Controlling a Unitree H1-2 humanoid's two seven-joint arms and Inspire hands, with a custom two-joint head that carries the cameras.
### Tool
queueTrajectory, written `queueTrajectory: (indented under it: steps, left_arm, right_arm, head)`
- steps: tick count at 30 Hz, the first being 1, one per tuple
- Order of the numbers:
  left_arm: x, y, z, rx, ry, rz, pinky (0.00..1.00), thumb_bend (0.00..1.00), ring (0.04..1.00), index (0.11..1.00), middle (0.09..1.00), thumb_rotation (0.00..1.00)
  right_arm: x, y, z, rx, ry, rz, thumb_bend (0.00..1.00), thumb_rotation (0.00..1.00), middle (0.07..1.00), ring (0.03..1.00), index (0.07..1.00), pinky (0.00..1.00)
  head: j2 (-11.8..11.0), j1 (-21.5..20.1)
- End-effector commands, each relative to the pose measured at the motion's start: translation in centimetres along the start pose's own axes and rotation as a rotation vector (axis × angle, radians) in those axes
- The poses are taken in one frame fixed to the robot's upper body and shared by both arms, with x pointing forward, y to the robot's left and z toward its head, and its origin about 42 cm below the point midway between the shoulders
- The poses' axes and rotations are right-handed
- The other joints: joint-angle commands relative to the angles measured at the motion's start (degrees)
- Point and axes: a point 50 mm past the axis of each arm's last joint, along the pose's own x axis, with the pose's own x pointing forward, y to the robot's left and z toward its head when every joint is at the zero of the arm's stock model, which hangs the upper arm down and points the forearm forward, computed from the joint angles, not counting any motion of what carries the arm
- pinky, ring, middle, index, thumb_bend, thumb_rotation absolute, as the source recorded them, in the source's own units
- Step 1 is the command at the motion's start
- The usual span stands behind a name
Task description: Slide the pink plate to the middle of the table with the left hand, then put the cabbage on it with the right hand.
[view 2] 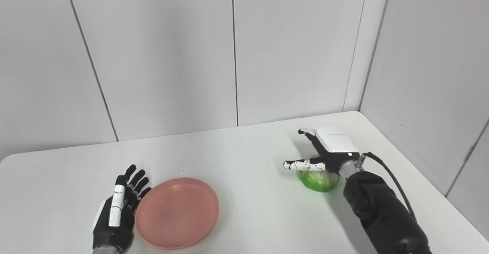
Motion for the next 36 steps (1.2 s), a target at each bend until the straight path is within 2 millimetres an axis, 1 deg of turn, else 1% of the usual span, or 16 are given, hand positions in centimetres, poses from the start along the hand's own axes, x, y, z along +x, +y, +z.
queueTrajectory:
  steps: [1,7,10,14,19,21,22,24,27,31,32,34,36]
  left_arm:
    - [-0.3,0.2,-0.4,-0.004,0.032,0.0,0.9,0.84,0.938,0.93,0.93,0.85]
    - [-0.2,0.2,-0.4,-0.015,0.03,-0.002,0.89,0.85,0.931,0.924,0.921,0.83]
    - [-0.1,0.2,-0.2,-0.03,0.027,0.001,0.89,0.85,0.926,0.919,0.918,0.82]
    - [-0.1,0.4,0.0,-0.022,0.021,-0.003,0.89,0.84,0.921,0.919,0.914,0.82]
    - [0.0,0.5,0.0,-0.023,0.026,-0.003,0.9,0.84,0.927,0.92,0.917,0.83]
    - [0.1,0.5,0.0,-0.02,0.026,-0.006,0.89,0.84,0.926,0.921,0.917,0.83]
    - [0.1,0.5,0.0,-0.017,0.027,-0.008,0.89,0.84,0.927,0.922,0.92,0.83]
    - [0.2,0.4,-0.1,-0.013,0.031,-0.009,0.88,0.84,0.928,0.922,0.922,0.83]
    - [0.3,0.2,0.0,-0.019,0.037,-0.006,0.88,0.84,0.923,0.92,0.918,0.82]
    - [0.1,0.0,0.1,-0.02,0.036,-0.003,0.88,0.84,0.919,0.919,0.917,0.82]
    - [0.0,0.1,0.2,-0.021,0.036,-0.001,0.89,0.85,0.92,0.918,0.918,0.82]
    - [-0.2,0.3,0.2,-0.025,0.04,0.001,0.91,0.85,0.924,0.918,0.918,0.82]
    - [-0.3,0.4,0.2,-0.027,0.045,0.004,0.92,0.85,0.93,0.918,0.92,0.82]
  right_arm:
    - [0.8,-3.2,-0.4,-0.017,0.005,-0.077,0.94,0.92,0.838,0.808,0.843,0.64]
    - [0.2,-3.1,-1.1,-0.006,0.02,-0.049,0.93,0.9,0.863,0.856,0.848,0.69]
    - [-0.1,-2.9,-1.3,-0.007,0.022,-0.041,0.92,0.9,0.869,0.862,0.846,0.7]
    - [-0.3,-2.8,-1.5,-0.001,0.026,-0.032,0.92,0.92,0.865,0.855,0.844,0.71]
    - [-0.9,-2.8,-1.2,0.014,0.014,-0.031,0.9,0.92,0.85,0.84,0.84,0.7]
    - [-1.2,-2.8,-1.1,0.02,0.007,-0.029,0.91,0.93,0.848,0.838,0.84,0.7]
    - [-1.3,-2.7,-1.0,0.024,0.004,-0.026,0.93,0.95,0.848,0.836,0.842,0.7]
    - [-1.5,-2.5,-1.0,0.039,0.008,-0.018,0.94,0.96,0.848,0.837,0.843,0.7]
    - [-1.4,-1.6,-1.1,0.069,0.033,0.0,0.94,0.95,0.853,0.843,0.846,0.7]
    - [-1.0,0.3,-1.5,0.086,0.081,0.041,0.91,0.92,0.867,0.857,0.851,0.73]
    - [-0.8,1.0,-1.6,0.083,0.087,0.047,0.91,0.91,0.863,0.851,0.851,0.73]
    - [-0.5,2.3,-2.0,0.073,0.099,0.059,0.91,0.9,0.844,0.814,0.845,0.67]
    - [-0.1,3.5,-2.3,0.068,0.112,0.073,0.91,0.88,0.836,0.797,0.84,0.66]
  head:
    - [0.0,-0.1]
    - [0.2,0.0]
    - [0.4,0.1]
    - [0.5,0.0]
    - [0.7,-0.3]
    - [0.6,-0.4]
    - [0.6,-0.4]
    - [0.4,-0.4]
    - [0.4,0.1]
    - [0.8,0.2]
    - [1.0,0.2]
    - [1.2,0.2]
    - [1.5,0.3]
